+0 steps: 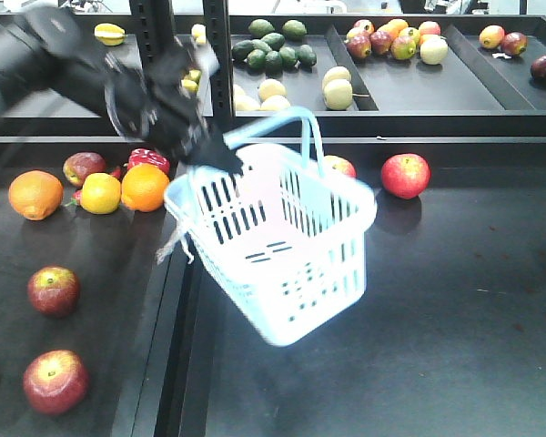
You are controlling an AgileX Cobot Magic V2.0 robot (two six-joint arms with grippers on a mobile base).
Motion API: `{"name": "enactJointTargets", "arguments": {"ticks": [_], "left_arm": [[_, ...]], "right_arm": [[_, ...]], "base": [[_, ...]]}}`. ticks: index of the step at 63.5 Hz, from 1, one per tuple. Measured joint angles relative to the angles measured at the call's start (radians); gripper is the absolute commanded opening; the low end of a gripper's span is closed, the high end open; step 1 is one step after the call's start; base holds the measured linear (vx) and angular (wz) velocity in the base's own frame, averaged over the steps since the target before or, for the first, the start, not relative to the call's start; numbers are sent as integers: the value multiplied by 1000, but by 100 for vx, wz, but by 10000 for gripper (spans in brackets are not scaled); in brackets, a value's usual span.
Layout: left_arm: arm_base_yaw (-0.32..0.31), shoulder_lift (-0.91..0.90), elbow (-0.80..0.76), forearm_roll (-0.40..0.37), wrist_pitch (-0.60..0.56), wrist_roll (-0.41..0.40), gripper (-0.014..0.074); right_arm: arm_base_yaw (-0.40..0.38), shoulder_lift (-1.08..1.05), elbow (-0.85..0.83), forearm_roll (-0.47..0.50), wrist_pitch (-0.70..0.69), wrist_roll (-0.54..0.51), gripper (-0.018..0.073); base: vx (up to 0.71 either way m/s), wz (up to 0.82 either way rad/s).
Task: Pick three apples into basket with both arms
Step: 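Close the left gripper on the handle and lift the basket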
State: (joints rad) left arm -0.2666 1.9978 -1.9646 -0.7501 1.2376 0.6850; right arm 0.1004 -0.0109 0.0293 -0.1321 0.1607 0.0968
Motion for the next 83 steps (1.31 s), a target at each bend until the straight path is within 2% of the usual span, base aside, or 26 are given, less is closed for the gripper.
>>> {"name": "enactJointTargets", "arguments": {"ticks": [11, 17, 27, 37, 52, 60, 70, 83], "left_arm": [[0, -113, 0, 42, 17, -261, -8], [-9, -177, 0, 104, 20, -376, -8], [-32, -288, 3, 205, 32, -472, -8], [-71, -426, 78, 225, 34, -499, -8], [-126, -656, 377, 219, 28, -495, -8], [-138, -785, 573, 213, -73, -491, -8], [-138, -929, 783, 148, -266, -486, -8], [-138, -1031, 930, 129, -378, -463, -8]], "right_arm": [[0, 0, 0, 0, 0, 0, -1], [0, 0, 0, 0, 0, 0, -1], [0, 0, 0, 0, 0, 0, -1], [0, 0, 0, 0, 1, 0, -1], [0, 0, 0, 0, 1, 0, -1], [0, 0, 0, 0, 1, 0, -1], [0, 0, 0, 0, 2, 0, -1], [0, 0, 0, 0, 2, 0, -1]], "base": [[0, 0], [0, 0], [0, 0], [0, 0], [0, 0], [0, 0], [0, 0], [0, 0]]}}
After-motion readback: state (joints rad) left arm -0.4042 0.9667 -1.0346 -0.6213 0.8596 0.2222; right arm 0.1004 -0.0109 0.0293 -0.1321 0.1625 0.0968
